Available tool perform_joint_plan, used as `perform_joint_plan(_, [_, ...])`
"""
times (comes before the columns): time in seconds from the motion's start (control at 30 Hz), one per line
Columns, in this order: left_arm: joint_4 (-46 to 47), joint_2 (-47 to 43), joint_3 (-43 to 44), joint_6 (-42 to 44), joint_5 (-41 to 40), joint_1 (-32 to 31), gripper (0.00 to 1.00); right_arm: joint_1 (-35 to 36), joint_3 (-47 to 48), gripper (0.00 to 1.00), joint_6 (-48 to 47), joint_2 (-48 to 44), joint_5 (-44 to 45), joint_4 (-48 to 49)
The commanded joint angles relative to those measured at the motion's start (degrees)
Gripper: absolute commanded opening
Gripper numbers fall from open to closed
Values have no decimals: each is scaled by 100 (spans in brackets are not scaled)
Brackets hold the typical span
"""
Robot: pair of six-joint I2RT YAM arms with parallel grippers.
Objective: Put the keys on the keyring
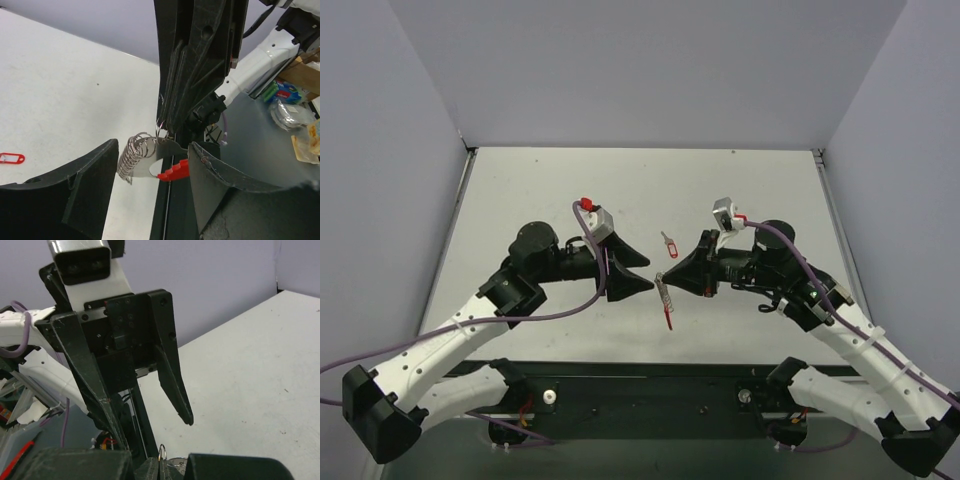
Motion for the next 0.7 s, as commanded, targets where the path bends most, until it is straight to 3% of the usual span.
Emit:
perform_joint_plan(0.0, [615, 96, 200, -208, 580, 34, 66, -22, 87, 0, 86, -183, -308, 742])
perform_joint_plan(0.67, [1125, 413, 244, -366, 958, 34, 40, -13, 87, 0, 200, -130, -405, 812])
